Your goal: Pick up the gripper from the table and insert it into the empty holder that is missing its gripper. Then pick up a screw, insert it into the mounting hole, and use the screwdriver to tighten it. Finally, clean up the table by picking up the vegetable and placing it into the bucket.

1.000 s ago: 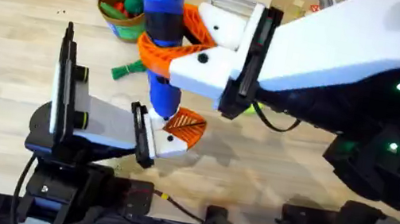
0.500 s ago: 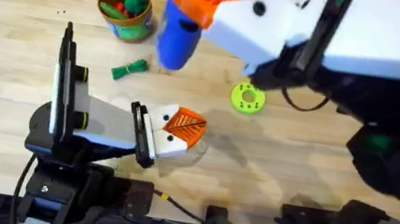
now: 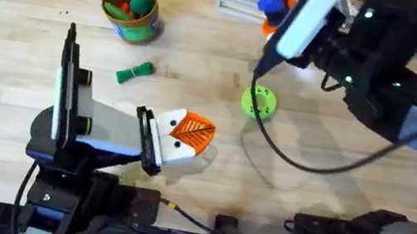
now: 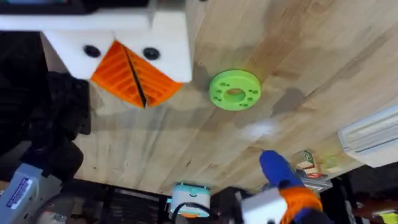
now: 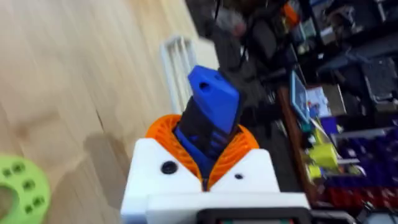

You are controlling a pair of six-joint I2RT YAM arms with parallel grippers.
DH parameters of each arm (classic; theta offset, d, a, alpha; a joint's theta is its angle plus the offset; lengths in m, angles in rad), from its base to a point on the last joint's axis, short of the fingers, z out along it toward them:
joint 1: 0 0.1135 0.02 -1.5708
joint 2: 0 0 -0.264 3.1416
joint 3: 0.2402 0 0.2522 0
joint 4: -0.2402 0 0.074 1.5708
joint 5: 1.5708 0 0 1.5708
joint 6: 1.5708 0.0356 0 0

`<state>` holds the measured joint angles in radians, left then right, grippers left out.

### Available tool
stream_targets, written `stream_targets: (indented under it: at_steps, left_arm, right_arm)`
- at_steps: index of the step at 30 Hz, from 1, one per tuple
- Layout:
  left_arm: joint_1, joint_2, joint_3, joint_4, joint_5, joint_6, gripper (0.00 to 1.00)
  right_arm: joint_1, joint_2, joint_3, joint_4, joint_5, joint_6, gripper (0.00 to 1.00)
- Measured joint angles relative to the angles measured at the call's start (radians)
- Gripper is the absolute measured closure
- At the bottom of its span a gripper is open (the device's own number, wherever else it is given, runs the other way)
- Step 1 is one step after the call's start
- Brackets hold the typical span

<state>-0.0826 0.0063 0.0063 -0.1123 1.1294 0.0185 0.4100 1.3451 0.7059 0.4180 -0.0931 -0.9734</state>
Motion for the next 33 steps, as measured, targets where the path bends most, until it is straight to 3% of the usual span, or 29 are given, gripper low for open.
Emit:
stream_targets:
  at_steps: [6,11,18,21,26,33]
  left_arm:
    - [0.000,0.000,0.000,0.000,0.000,0.000,0.984]
    - [0.000,0.000,0.000,0.000,0.000,0.000,0.984]
    - [0.000,0.000,0.000,0.000,0.000,0.000,0.984]
    - [0.000,0.000,0.000,0.000,0.000,0.000,0.984]
    - [0.000,0.000,0.000,0.000,0.000,0.000,0.984]
    - [0.000,0.000,0.000,0.000,0.000,0.000,0.984]
  right_arm:
    - [-0.026,0.074,0.000,-0.112,0.106,-0.184,0.971]
    - [-0.025,0.156,0.000,-0.229,0.128,-0.241,0.971]
    - [-0.024,0.243,0.000,-0.241,0.157,-0.290,0.971]
    - [-0.024,0.263,0.003,-0.247,0.157,-0.292,0.783]
    - [-0.029,0.260,0.028,-0.235,0.169,-0.289,0.082]
    - [-0.029,0.259,0.035,-0.237,0.176,-0.250,0.038]
